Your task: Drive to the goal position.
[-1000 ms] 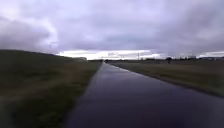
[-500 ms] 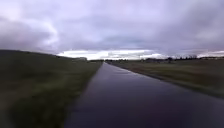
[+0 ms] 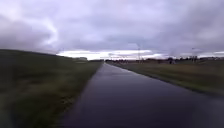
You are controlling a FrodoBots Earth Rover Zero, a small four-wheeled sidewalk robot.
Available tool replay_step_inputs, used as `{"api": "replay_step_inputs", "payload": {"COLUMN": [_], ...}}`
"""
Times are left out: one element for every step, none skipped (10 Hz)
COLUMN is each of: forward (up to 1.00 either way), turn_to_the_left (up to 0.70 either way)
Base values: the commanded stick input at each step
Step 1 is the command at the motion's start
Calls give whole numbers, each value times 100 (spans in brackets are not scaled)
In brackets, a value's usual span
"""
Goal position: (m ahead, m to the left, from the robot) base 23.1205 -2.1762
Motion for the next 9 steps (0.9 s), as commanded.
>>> {"api": "replay_step_inputs", "payload": {"forward": [70,70,70,70,70,70,70,70,70], "turn_to_the_left": [27,27,27,10,0,0,0,0,0]}}
